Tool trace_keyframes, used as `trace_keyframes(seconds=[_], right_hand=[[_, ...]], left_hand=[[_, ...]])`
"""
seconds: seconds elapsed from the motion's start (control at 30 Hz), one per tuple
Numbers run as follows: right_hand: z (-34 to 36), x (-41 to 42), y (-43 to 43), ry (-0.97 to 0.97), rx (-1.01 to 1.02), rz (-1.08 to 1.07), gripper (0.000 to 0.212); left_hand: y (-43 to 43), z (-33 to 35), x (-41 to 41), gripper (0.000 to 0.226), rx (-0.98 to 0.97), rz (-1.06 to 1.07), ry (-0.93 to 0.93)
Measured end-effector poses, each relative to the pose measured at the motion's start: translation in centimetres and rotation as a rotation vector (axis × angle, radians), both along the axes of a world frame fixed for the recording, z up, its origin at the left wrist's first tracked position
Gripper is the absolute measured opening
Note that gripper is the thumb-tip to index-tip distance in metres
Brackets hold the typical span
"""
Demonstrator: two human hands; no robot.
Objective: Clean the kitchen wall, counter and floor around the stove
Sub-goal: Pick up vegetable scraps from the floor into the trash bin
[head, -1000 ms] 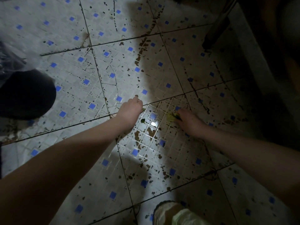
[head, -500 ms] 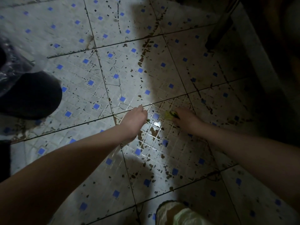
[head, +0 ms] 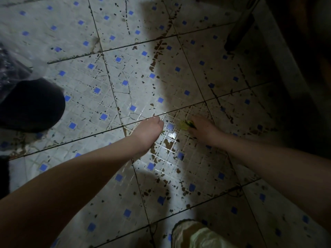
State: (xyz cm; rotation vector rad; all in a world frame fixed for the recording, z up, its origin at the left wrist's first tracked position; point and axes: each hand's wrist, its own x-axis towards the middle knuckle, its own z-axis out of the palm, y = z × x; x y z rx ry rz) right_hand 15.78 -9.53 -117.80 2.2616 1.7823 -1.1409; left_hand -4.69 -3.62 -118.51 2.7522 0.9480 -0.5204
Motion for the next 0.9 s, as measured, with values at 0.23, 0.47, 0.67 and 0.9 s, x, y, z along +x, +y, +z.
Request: trace_keyframes(seconds=[0.23, 0.47, 0.67, 0.9], right_hand=[[0.0, -0.1, -0.3, -0.014, 0.004, 0.045, 0.025], [0.6, 0.1, -0.3, 0.026, 0.04, -0.008, 0.028], [1.0, 0.0, -0.2, -0.003, 0.056, -0.006, 0.026], [2.2, -0.7, -0.1, -0.013, 0.13, 0.024, 0.03]], left_hand=[[0.0, 0.2, 0.4, 0.048, 0.082, -0.097, 0.099], [0.7, 0.7, -0.3, 0.048, 0.118, -0.061, 0.079], [1.9, 1.6, -2.2, 0.048, 0.125, 0.032, 0.072], [2.9, 2.7, -4.5, 0.037, 0.236, 0.089, 0.089]])
